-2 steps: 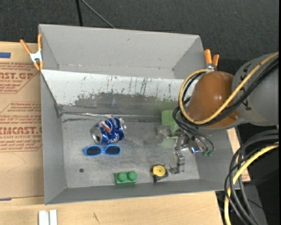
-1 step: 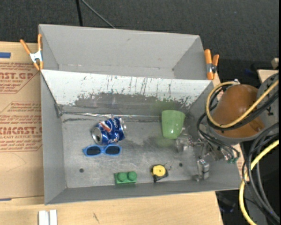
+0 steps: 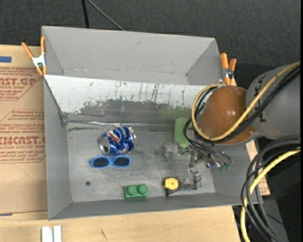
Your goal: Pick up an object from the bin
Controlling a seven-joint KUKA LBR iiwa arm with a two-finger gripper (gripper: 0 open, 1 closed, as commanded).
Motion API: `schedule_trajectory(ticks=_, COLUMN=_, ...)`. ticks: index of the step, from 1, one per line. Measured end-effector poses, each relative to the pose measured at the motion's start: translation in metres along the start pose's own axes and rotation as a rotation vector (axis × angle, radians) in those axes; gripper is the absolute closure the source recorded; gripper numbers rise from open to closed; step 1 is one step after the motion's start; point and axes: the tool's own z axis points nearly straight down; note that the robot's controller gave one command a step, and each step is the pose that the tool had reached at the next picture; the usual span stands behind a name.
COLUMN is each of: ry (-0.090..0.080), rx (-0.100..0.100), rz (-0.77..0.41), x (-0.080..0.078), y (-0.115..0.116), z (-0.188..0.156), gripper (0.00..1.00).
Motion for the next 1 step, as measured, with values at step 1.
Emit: schedule_trajectory(ticks=1, ry=-0.001, rx=0.000, rz=-0.047, x=-0.0113, y=0.0677, z=0.0027, gripper=0.00)
